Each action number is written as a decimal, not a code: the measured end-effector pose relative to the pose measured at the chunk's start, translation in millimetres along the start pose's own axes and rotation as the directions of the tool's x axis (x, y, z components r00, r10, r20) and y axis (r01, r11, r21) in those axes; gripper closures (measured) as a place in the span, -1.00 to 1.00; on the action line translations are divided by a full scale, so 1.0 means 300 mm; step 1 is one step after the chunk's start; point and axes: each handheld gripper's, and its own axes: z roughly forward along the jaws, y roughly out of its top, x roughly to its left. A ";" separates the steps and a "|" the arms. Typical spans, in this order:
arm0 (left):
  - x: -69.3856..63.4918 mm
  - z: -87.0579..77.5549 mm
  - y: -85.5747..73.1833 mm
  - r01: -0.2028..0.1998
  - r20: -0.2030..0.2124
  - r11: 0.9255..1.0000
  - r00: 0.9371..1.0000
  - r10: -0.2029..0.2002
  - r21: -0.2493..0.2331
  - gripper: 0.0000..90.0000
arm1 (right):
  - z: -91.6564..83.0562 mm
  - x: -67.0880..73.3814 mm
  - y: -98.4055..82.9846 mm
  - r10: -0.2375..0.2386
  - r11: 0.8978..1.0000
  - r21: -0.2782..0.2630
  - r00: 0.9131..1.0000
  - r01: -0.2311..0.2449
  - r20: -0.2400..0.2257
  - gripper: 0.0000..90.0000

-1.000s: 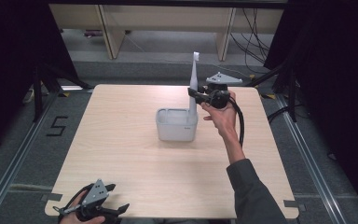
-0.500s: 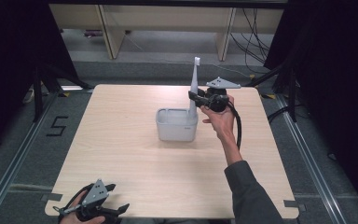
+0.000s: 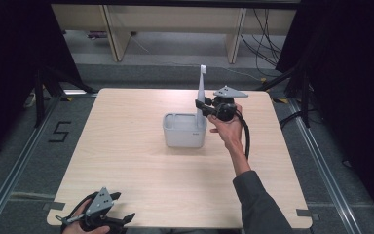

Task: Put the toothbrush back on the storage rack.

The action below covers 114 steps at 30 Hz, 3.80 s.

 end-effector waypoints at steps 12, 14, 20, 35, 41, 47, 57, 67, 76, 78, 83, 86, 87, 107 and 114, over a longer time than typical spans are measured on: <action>-0.006 0.002 -0.002 0.025 0.005 1.000 1.000 -0.025 -0.011 -0.67 | 0.014 -0.005 -0.060 0.018 1.000 0.011 1.000 -0.018 -0.013 0.48; -0.005 0.003 -0.001 0.021 0.003 1.000 1.000 -0.021 -0.010 -0.67 | 0.013 -0.004 -0.068 0.024 1.000 0.009 1.000 -0.024 -0.018 0.48; -0.004 0.003 -0.001 0.015 0.005 1.000 1.000 -0.015 -0.004 -0.67 | 0.005 -0.003 -0.092 0.016 1.000 0.004 1.000 -0.016 -0.027 0.48; -0.009 0.003 -0.002 0.020 0.012 1.000 1.000 -0.020 0.009 -0.67 | -0.015 0.011 -0.101 -0.011 1.000 -0.010 0.999 0.011 -0.035 0.70; -0.006 0.006 -0.003 0.020 0.011 1.000 1.000 -0.020 -0.001 -0.67 | -0.016 0.008 -0.097 -0.018 1.000 -0.022 0.999 0.017 -0.036 0.71; -0.008 0.002 -0.001 0.024 0.014 1.000 1.000 -0.024 0.008 -0.67 | -0.013 0.008 -0.101 -0.011 1.000 -0.013 0.999 0.010 -0.035 0.48; -0.005 0.001 -0.001 0.016 0.006 1.000 1.000 -0.016 0.011 -0.67 | -0.031 0.016 -0.103 0.019 1.000 0.017 0.999 -0.018 -0.034 -0.11; -0.003 0.001 -0.001 0.008 0.002 1.000 1.000 -0.008 0.015 -0.67 | -0.067 0.031 -0.100 0.000 0.999 0.036 1.000 0.001 -0.028 -0.29; -0.005 0.003 -0.001 0.019 0.001 1.000 1.000 -0.019 -0.004 -0.67 | -0.119 0.039 -0.103 0.004 0.999 0.047 0.999 -0.002 -0.032 -0.40; -0.005 0.001 -0.001 0.017 0.000 1.000 1.000 -0.017 0.002 -0.67 | -0.122 0.036 -0.103 -0.010 0.999 0.048 0.999 0.012 -0.030 -0.41; -0.001 0.000 -0.001 0.006 0.003 1.000 1.000 -0.006 0.002 -0.67 | -0.148 0.033 -0.112 -0.001 0.999 0.051 1.000 0.002 -0.021 -0.47; -0.001 0.003 -0.002 0.011 0.005 1.000 1.000 -0.011 -0.004 -0.67 | -0.161 0.040 -0.119 0.021 0.998 0.057 1.000 -0.020 -0.016 -0.50; -0.001 0.003 -0.002 0.010 0.005 1.000 1.000 -0.010 -0.004 -0.67 | -0.164 0.038 -0.119 0.018 0.998 0.058 1.000 -0.017 -0.017 -0.50; -0.001 -0.005 0.003 0.009 -0.003 1.000 1.000 -0.009 -0.001 -0.67 | -0.258 0.079 -0.175 0.048 0.995 0.082 0.999 -0.048 0.003 -0.66; -0.005 0.000 0.000 0.025 0.004 0.999 1.000 -0.025 -0.025 -0.67 | -0.271 0.093 -0.198 0.056 0.995 0.089 0.998 -0.054 -0.018 -0.66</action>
